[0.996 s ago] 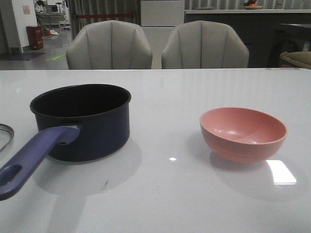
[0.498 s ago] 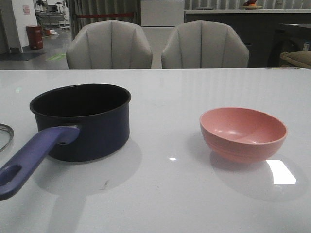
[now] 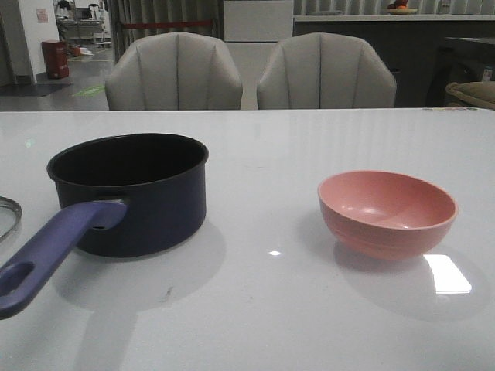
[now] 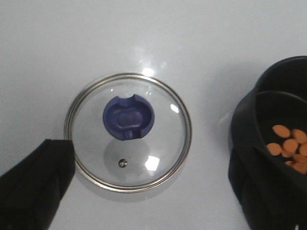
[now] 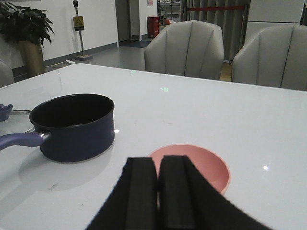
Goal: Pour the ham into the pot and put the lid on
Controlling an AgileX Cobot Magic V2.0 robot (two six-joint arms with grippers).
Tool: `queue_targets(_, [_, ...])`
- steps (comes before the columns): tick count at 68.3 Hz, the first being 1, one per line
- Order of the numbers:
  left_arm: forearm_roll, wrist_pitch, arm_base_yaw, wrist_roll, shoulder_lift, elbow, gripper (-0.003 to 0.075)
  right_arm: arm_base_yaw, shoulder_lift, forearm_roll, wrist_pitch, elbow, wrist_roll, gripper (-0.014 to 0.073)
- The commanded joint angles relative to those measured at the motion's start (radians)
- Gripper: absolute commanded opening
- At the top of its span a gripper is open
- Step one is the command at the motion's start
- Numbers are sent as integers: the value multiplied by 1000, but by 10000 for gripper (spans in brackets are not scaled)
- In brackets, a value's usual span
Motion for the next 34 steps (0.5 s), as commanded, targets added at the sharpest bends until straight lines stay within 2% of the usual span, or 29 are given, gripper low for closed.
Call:
queue_targets(1, [-29,13,46,-2,72,-70,697,1,9,7,-85,-26,-7,171])
queue_targets(15, [-226,169,124,238,272,-203,697,1,9,7,-85,-26,-7,171])
queue_targets(34, [-247,278,159,274,471,-362,697,1,9,7,-85,-26,-7,171])
